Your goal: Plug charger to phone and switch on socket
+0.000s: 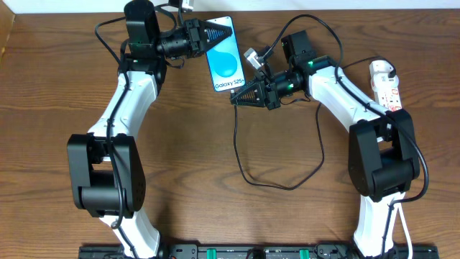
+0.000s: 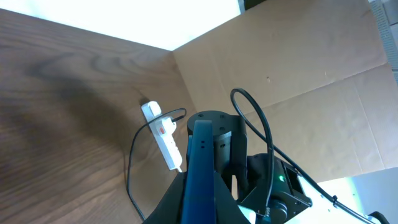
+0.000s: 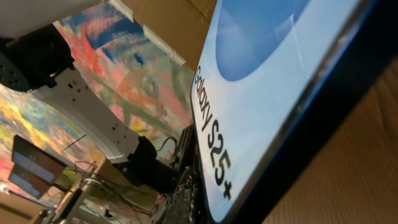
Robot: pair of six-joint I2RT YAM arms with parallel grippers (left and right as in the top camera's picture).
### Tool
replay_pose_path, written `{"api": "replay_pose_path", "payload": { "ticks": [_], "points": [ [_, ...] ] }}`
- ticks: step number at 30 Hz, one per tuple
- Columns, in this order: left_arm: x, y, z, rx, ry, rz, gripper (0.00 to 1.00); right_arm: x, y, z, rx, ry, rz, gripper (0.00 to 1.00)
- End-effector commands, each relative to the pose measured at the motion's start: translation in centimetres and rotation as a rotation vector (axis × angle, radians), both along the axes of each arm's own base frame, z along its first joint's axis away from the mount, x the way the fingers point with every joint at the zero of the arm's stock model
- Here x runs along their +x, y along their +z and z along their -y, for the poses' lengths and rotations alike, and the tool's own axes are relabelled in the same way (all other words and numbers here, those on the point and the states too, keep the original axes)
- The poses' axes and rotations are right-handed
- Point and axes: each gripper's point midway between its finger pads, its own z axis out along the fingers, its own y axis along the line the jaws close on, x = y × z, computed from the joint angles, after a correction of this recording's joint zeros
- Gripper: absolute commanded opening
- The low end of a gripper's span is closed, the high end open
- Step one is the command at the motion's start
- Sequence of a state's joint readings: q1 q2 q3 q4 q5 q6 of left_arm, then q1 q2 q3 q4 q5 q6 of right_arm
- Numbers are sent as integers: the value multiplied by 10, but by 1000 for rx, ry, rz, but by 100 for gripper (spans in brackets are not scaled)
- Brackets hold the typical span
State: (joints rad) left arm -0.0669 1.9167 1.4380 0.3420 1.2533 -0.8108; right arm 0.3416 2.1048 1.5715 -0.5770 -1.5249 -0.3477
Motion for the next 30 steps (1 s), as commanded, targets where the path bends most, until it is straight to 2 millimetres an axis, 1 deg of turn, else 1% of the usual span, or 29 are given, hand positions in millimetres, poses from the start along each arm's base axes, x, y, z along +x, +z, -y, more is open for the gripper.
{"api": "replay_pose_path", "payload": {
  "ticks": [1,11,30],
  "points": [
    [-18,11,11,-9,-74,32,7,0,9,-3,33,21,-3,1],
    [-22,11,19,-5,-95,49,7,0,9,-3,32,21,-7,1],
    [-22,11,19,-5,-93,50,7,3,11,-3,27,19,-23,1]
  ]
}}
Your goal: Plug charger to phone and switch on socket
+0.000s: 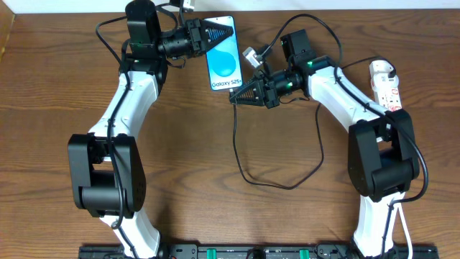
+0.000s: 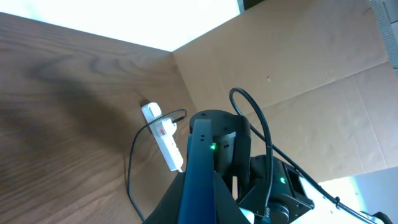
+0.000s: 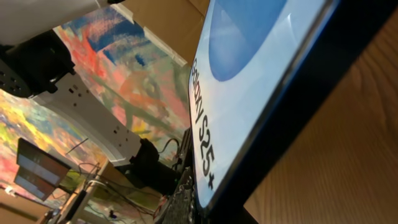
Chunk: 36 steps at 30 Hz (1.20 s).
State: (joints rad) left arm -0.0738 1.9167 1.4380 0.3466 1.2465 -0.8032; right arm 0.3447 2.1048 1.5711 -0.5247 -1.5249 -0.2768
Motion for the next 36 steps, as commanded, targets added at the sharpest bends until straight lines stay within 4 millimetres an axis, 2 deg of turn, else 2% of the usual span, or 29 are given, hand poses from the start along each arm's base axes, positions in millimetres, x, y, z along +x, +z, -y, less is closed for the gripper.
{"api": "replay_pose_path", "payload": {
  "ticks": [1,12,15,24,28,29,31,33,36],
  "points": [
    [-22,11,16,-8,-93,38,7,1,9,-1,31,19,-5,1],
    [-18,11,8,-8,-76,38,7,1,6,-1,18,13,-13,1],
    [-13,12,-4,-11,-47,31,7,4,0,1,-18,-9,-28,1],
    [7,13,-60,-39,76,-44,7,12,-23,7,-151,-82,-65,1],
    [9,13,-72,-50,94,-69,7,19,-52,13,-334,-167,-125,1],
    [7,14,-73,-52,85,-70,7,28,-74,21,-487,-261,-200,1],
    [5,14,-72,-53,74,-70,7,39,-99,35,-661,-391,-289,1],
    [4,14,-71,-54,66,-70,7,47,-123,57,-839,-537,-369,1],
    [2,15,-71,-56,56,-70,7,51,-154,102,-1112,-776,-471,1]
  ]
}}
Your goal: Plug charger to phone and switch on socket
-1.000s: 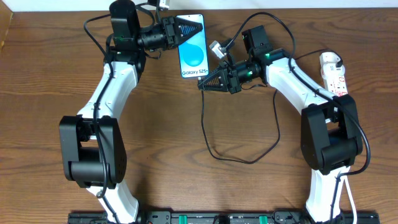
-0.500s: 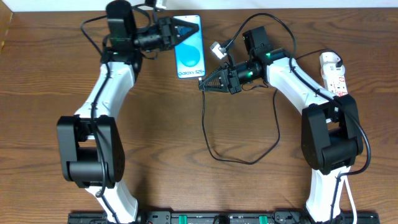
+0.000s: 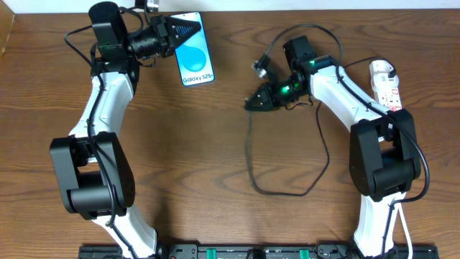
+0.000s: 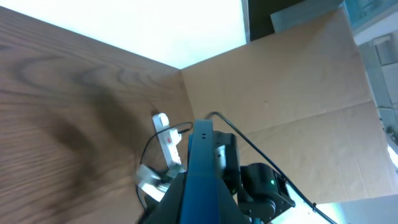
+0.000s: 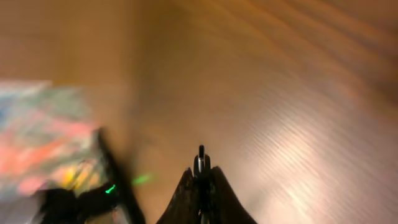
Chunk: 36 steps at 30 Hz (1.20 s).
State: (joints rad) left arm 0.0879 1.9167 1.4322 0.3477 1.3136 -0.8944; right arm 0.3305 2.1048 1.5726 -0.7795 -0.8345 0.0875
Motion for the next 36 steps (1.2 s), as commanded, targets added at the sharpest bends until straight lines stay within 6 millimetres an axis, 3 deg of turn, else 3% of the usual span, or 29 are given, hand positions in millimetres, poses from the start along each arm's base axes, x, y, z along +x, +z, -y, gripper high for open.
{"api": "replay_pose_path", "payload": {
  "ticks": [1,2,5,10,20,21,26,28,36],
  "points": [
    [-13,14,4,-12,-48,22,7,23,-48,71,-490,-374,-84,1],
    [-13,14,4,-12,-51,22,7,20,-54,89,-591,-439,-103,1],
    [-14,14,4,-13,-55,22,7,13,-60,116,-747,-536,-131,1],
    [-14,14,4,-14,-56,19,7,-1,-63,144,-920,-632,-156,1],
    [-15,14,6,-15,-66,19,7,-27,-95,134,-941,-668,-200,1],
    [-15,14,7,-15,-67,19,7,-28,-97,135,-943,-667,-202,10],
    [-16,14,7,-15,-69,19,7,-29,-97,133,-936,-663,-209,27],
    [-16,14,7,-15,-68,19,7,-30,-97,132,-932,-661,-214,43],
    [-16,14,8,-15,-72,19,7,-34,-99,118,-873,-638,-250,47]
  ]
}}
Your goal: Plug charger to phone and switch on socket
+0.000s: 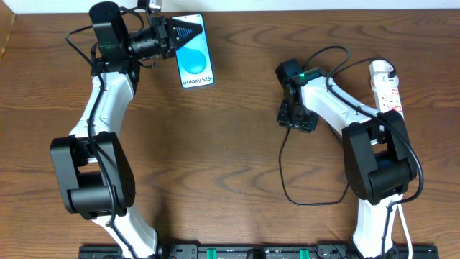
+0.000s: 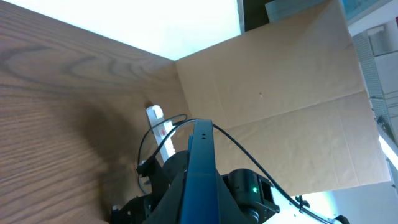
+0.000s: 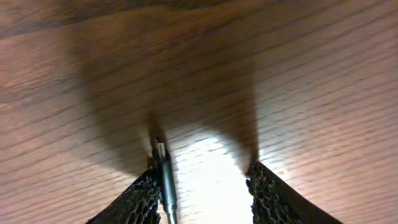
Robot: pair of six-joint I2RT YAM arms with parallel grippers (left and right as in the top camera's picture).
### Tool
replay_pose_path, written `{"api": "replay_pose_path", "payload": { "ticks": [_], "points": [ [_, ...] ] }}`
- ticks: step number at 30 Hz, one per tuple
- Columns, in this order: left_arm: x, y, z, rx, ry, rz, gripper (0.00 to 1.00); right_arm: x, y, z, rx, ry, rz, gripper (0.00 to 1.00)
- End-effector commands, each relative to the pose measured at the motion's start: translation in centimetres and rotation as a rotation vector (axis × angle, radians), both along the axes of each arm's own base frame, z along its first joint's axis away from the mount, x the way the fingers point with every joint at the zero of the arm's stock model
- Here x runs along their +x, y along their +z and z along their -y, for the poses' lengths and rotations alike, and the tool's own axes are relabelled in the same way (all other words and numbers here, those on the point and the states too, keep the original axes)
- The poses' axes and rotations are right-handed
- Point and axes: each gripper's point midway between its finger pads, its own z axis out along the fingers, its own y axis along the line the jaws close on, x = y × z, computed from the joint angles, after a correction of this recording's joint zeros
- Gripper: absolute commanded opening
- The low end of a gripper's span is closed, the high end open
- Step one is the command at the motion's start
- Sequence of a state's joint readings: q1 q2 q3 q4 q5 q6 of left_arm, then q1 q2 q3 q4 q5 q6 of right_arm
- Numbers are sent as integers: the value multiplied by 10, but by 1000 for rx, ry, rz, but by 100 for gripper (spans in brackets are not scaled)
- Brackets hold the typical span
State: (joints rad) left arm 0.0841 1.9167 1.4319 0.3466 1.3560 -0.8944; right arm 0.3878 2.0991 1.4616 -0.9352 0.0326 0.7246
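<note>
The phone [image 1: 194,61], its blue screen lit, is held at the table's far left; my left gripper [image 1: 180,32] is shut on its top end. In the left wrist view the phone [image 2: 202,155] shows edge-on between the gripper's [image 2: 202,190] dark fingers. My right gripper [image 1: 295,119] points down at the table right of centre. In its wrist view the right gripper [image 3: 202,171] is open, and the charger's metal plug [image 3: 163,171] lies against the left finger. The black cable [image 1: 287,183] loops toward the white socket strip [image 1: 385,85].
The socket strip lies at the far right edge, also seen in the left wrist view as a white bar [image 2: 158,127]. A cardboard wall [image 2: 280,81] stands behind the table. The cable loop reaches toward the front right of the brown wooden table [image 1: 215,165].
My right gripper was shut on the plug, pointing left; now it sits further right, points down at the table and is open with the plug beside one finger. The phone has not moved.
At first the left gripper held the phone near the middle, and the right gripper held the plug at its lower end. Then the phone stood further left, apart from the right gripper and plug. Now the right gripper is open at the table.
</note>
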Motion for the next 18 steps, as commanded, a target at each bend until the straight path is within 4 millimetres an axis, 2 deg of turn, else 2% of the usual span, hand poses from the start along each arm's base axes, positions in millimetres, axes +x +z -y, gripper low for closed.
{"api": "replay_pose_path", "payload": {
  "ticks": [1,6,11,13,15,18],
  "points": [
    [-9,13,3,-7,-27,20,7,-14,-13,-8,38,-3,-53,47],
    [-9,13,3,-7,-26,20,7,-13,-15,-16,74,13,-45,50],
    [-9,13,3,-7,-26,20,7,-5,-16,7,-75,7,14,53],
    [-9,13,3,-6,-26,20,7,-3,-16,9,-98,6,31,54],
    [-9,13,3,-6,-26,20,7,3,-16,4,-86,10,61,57],
    [-9,13,3,-7,-27,20,7,13,-17,-19,3,70,100,68]
  ]
}}
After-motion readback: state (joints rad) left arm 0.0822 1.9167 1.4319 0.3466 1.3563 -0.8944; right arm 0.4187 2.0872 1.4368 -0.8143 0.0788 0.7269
